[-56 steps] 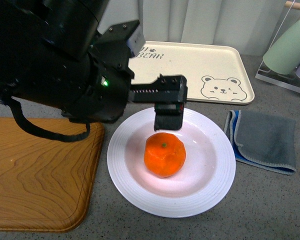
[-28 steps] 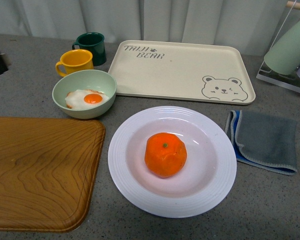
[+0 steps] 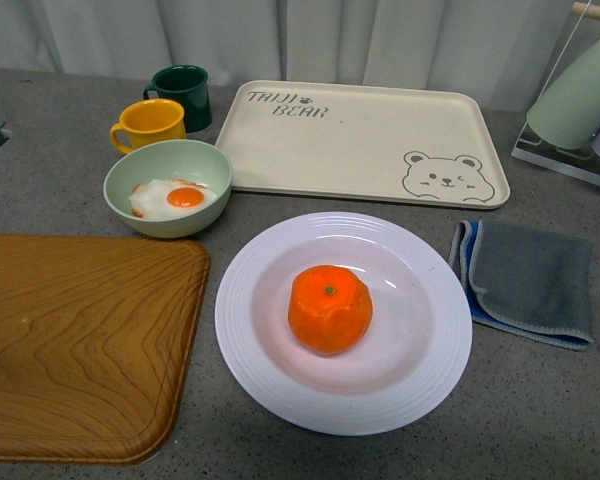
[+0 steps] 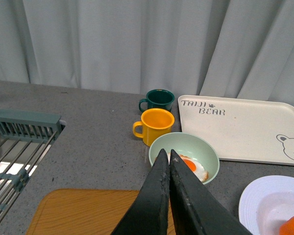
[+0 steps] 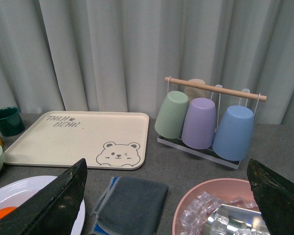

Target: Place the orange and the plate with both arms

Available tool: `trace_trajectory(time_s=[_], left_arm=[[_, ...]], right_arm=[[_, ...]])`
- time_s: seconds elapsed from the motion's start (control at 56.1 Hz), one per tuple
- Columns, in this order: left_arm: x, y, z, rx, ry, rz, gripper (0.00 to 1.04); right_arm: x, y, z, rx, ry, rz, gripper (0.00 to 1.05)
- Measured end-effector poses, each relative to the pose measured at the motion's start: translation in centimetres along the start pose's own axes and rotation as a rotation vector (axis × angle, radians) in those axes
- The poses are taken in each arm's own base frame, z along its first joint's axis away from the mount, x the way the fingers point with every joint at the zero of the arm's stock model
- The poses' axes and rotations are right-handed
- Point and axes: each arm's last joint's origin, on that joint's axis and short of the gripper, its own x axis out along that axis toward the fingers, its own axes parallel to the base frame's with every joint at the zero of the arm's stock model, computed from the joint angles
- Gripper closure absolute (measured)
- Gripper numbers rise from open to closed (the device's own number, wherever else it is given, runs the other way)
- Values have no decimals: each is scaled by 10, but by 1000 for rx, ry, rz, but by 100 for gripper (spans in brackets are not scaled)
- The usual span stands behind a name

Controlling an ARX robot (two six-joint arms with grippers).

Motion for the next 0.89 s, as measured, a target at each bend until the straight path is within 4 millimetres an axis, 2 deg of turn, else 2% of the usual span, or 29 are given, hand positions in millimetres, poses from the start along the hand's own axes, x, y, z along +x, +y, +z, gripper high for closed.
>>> trace_trajectory(time_s=[0.232, 0.892], left_arm=[[-15, 14, 3, -2, -8, 10, 101], [-41, 14, 11, -1, -37, 5, 101]], right_arm=[[0, 0, 0, 0, 0, 0, 9], [0, 0, 0, 0, 0, 0, 9]])
